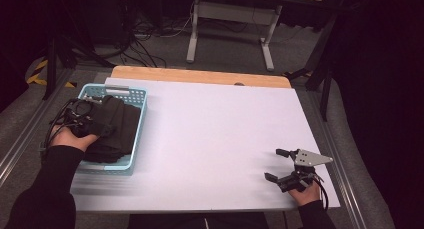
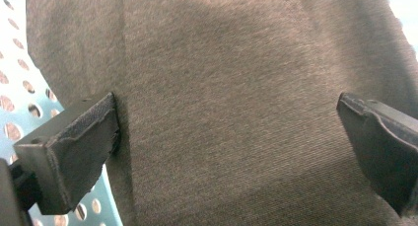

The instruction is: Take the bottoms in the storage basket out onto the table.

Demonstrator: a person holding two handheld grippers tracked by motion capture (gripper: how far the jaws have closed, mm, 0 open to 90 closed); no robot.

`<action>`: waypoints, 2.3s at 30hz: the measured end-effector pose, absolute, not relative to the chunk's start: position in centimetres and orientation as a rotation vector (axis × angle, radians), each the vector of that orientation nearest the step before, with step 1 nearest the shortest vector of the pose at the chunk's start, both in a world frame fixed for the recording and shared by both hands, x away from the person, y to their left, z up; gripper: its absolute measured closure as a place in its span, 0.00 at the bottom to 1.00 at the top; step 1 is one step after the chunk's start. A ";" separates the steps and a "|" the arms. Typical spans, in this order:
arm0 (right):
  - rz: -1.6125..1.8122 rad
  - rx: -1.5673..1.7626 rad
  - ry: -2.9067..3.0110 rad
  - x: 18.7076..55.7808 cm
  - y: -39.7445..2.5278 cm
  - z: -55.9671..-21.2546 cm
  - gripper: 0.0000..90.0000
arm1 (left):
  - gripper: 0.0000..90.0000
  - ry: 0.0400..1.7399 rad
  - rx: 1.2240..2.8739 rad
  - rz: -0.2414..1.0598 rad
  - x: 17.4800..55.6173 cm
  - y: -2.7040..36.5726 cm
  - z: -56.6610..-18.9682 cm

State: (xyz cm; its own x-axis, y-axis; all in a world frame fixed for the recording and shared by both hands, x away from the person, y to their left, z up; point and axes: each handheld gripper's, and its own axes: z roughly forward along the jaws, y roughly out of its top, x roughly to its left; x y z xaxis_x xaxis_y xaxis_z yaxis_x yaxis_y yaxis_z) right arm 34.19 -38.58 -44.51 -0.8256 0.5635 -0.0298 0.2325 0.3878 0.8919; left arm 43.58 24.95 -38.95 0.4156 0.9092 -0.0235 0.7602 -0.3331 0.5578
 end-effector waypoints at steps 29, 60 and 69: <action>1.408 0.691 2.331 34.2 -38.5 -44.5 0.00 | 0.00 1.618 2.265 0.201 46.0 23.8 -40.9; 1.402 0.680 2.338 34.2 -38.4 -44.6 0.00 | 0.00 1.696 2.323 0.256 47.2 21.6 -42.9; 1.401 0.680 2.337 34.2 -38.4 -44.6 0.00 | 0.04 1.703 2.332 0.286 47.0 21.2 -42.8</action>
State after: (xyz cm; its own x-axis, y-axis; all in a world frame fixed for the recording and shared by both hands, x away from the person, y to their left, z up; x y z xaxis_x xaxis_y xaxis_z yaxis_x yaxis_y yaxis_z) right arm 34.21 -38.41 -44.58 -0.8310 0.5551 -0.0367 0.2292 0.4017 0.8866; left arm 47.00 21.23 -42.83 0.3016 0.9533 0.0167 0.9064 -0.2921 0.3051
